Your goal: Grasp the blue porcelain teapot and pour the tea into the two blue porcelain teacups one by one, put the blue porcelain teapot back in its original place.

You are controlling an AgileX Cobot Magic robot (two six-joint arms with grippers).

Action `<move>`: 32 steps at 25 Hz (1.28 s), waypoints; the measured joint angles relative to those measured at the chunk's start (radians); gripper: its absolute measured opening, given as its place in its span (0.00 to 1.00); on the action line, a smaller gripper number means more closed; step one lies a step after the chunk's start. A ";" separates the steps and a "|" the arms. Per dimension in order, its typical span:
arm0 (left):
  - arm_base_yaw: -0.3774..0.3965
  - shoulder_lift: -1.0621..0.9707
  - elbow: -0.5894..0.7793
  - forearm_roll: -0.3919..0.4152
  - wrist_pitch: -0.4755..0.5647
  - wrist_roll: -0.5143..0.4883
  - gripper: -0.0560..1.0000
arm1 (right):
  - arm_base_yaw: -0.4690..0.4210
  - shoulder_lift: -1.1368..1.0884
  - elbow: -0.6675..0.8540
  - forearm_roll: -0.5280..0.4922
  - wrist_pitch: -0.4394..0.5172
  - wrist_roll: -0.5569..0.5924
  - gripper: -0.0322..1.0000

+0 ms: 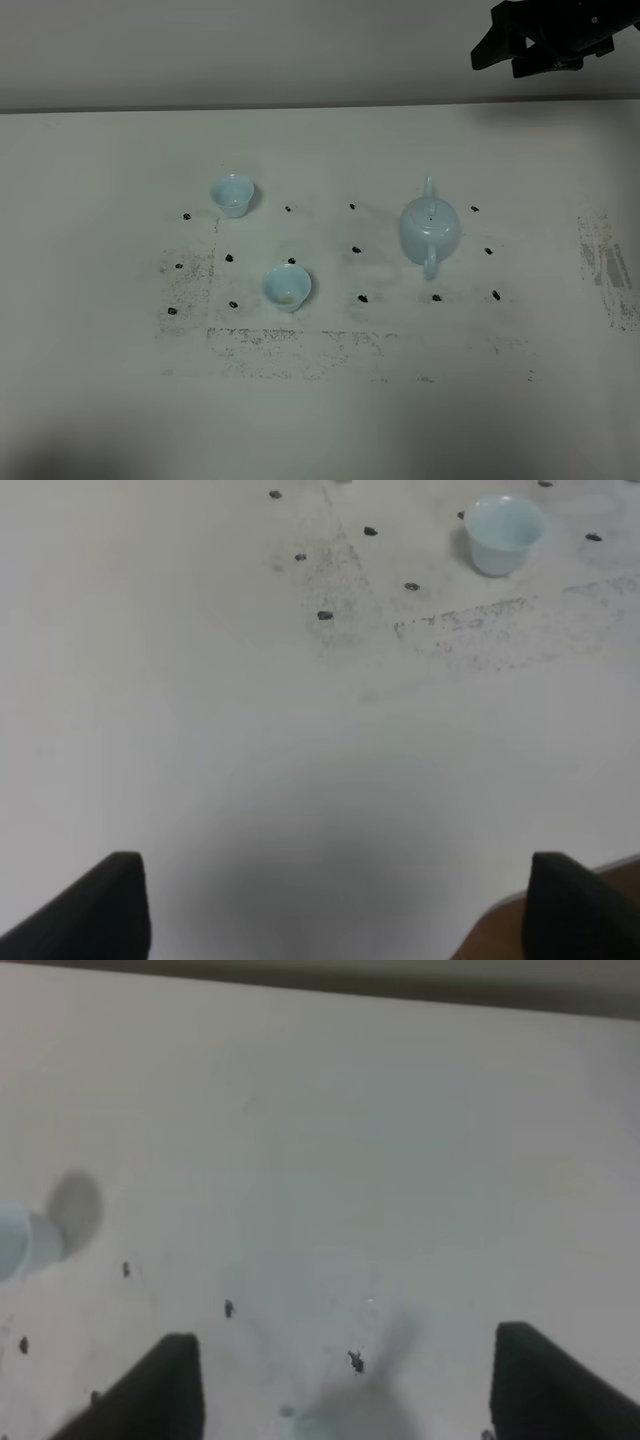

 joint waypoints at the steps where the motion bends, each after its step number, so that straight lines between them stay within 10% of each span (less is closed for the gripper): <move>1: 0.000 -0.001 0.000 0.001 0.000 -0.002 0.74 | 0.000 0.000 0.000 -0.007 0.000 0.000 0.59; 16: 0.000 -0.001 0.000 0.006 -0.001 -0.005 0.74 | 0.030 -0.094 -0.078 -0.320 0.003 0.041 0.59; 25: 0.000 -0.001 0.000 0.006 -0.001 -0.005 0.74 | 0.362 -0.380 -0.085 -0.545 0.001 0.208 0.59; 32: 0.000 -0.001 0.000 0.007 -0.001 -0.006 0.74 | 0.588 -0.513 0.206 -0.789 0.002 0.371 0.59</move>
